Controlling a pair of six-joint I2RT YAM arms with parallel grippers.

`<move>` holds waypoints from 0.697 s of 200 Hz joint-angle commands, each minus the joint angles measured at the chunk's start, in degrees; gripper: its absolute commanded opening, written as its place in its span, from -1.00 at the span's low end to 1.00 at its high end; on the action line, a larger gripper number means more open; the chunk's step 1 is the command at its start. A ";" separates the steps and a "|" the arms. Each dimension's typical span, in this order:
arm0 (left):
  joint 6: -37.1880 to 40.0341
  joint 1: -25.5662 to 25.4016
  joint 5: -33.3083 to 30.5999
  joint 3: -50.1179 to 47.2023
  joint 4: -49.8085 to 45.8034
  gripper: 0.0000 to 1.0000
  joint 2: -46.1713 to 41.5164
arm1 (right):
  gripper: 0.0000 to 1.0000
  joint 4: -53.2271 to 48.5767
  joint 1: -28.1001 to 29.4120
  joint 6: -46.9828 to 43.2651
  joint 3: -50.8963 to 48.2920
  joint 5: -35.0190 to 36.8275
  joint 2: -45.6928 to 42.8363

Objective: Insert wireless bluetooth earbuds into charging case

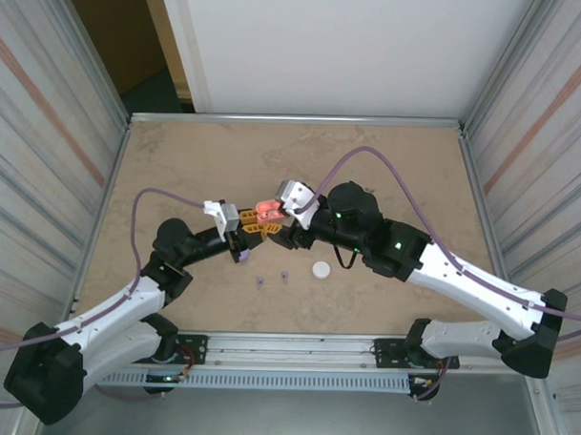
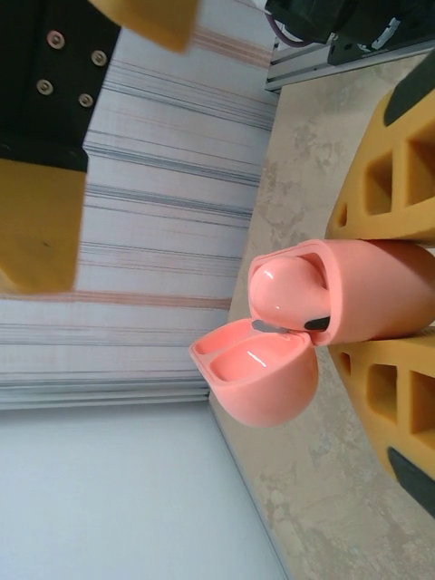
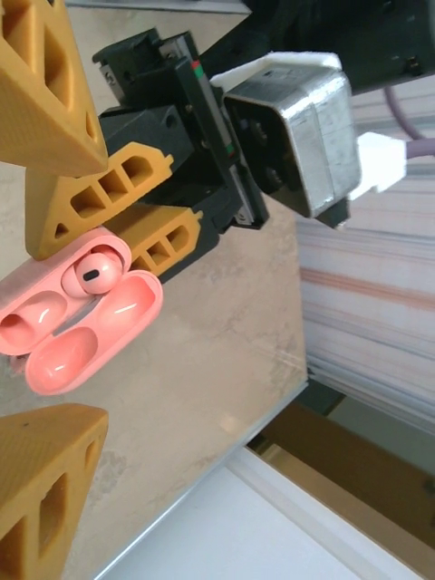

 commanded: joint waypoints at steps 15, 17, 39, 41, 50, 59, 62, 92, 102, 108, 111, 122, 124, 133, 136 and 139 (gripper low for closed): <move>0.12 -0.42 -1.05 0.48 2.54 -1.00 -1.59 | 0.45 5.29 -2.94 5.86 -4.01 -0.59 -4.46; 0.15 -0.39 -1.08 0.43 2.48 -1.00 -1.63 | 0.45 5.44 -3.17 6.12 -4.21 -0.66 -4.57; 0.16 -0.36 -1.45 0.15 2.28 -1.00 -2.26 | 0.50 7.11 -6.38 10.14 -6.20 -1.43 -6.54; 0.16 -0.38 -1.51 0.11 2.23 -1.00 -2.30 | 0.50 7.24 -6.56 10.36 -6.40 -1.51 -6.74; 0.08 -0.40 -1.64 0.08 2.17 -1.00 -2.59 | 0.51 7.93 -7.73 11.57 -7.33 -1.59 -7.60; 0.10 -0.40 -1.85 0.04 2.10 -1.00 -2.89 | 0.52 8.85 -8.77 12.62 -8.39 -1.37 -8.53; 0.15 -0.44 -1.90 -0.08 2.03 -1.00 -3.04 | 0.54 9.21 -9.02 13.00 -8.81 -1.33 -8.76; 0.28 -0.41 -2.44 -0.16 1.59 -1.00 -4.02 | 0.57 13.59 -12.22 16.32 -13.31 -1.24 -12.23; 0.33 -0.36 -2.62 -0.14 1.56 -1.00 -4.34 | 0.58 15.06 -13.33 17.48 -14.87 -1.34 -13.20; 0.33 -0.44 -2.58 -0.14 1.57 -1.00 -4.47 | 0.62 15.73 -13.92 18.23 -15.80 -1.18 -13.61; 0.29 -0.39 -2.61 -0.14 1.48 -1.00 -4.60 | 0.62 16.07 -14.31 18.56 -16.11 -1.18 -13.84; 0.15 -0.43 -2.57 -0.06 1.49 -1.00 -4.89 | 0.63 16.80 -15.72 19.90 -17.33 -1.38 -14.56; 0.15 -0.37 -2.63 -0.05 1.49 -1.00 -4.96 | 0.63 16.87 -15.99 20.13 -17.56 -1.43 -14.74; 0.05 -0.41 -2.62 -0.05 1.49 -1.00 -5.33 | 0.67 17.15 -17.22 21.49 -18.33 -1.81 -15.30; -0.01 -0.39 -2.62 -0.10 1.42 -1.00 -5.42 | 0.70 17.34 -17.67 21.95 -18.60 -1.86 -15.53; -0.02 -0.38 -2.62 -0.08 1.40 -1.00 -5.50 | 0.73 17.47 -18.00 22.37 -18.95 -2.04 -15.73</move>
